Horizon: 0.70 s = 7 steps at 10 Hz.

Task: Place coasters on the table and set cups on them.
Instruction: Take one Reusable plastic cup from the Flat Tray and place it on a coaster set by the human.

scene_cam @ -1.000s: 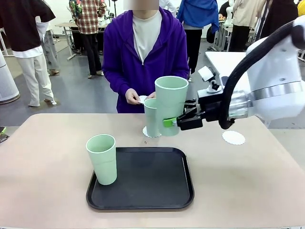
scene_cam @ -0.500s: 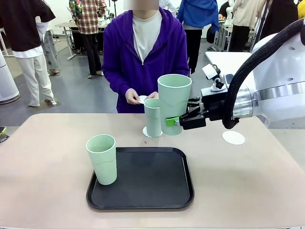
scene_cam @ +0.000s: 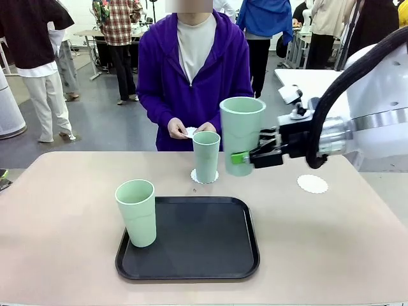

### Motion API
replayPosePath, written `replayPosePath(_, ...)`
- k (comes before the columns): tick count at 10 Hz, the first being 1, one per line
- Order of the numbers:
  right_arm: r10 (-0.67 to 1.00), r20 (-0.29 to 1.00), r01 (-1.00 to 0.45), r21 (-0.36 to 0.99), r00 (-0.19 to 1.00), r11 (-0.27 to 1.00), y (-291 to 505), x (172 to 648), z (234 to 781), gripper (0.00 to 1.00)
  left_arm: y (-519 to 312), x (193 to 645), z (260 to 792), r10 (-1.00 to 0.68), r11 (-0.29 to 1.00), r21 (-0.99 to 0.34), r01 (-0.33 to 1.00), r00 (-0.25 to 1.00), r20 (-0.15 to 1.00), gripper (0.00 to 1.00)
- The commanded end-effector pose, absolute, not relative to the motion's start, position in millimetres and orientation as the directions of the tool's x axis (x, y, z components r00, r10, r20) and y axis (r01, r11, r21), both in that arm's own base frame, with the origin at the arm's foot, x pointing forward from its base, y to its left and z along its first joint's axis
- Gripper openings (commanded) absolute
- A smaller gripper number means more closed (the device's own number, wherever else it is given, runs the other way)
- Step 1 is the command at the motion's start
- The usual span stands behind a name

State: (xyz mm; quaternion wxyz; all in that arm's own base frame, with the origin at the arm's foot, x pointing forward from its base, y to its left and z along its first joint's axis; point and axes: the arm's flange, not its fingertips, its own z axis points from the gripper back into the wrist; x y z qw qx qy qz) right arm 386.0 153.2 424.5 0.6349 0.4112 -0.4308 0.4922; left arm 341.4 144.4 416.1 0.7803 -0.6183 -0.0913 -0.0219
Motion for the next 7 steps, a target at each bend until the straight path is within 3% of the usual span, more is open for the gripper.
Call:
replayPosePath(1,0.234,0.945,-0.938,0.15,0.229,0.312,88.7,435.8,422.5,0.82,145.1,340.3,418.0,0.079,0.222,-0.961,0.163,0.98,0.184,1.0)
replayPosePath(3,0.15,0.941,-0.877,0.214,0.303,0.43,13.6,455.3,414.4,0.82,145.1,340.3,418.0,0.079,0.222,-0.961,0.163,0.98,0.184,1.0)
replayPosePath(7,0.017,0.955,-0.757,0.225,0.298,0.613,-79.2,460.1,410.6,0.82,145.1,340.3,418.0,0.079,0.222,-0.961,0.163,0.98,0.184,1.0)
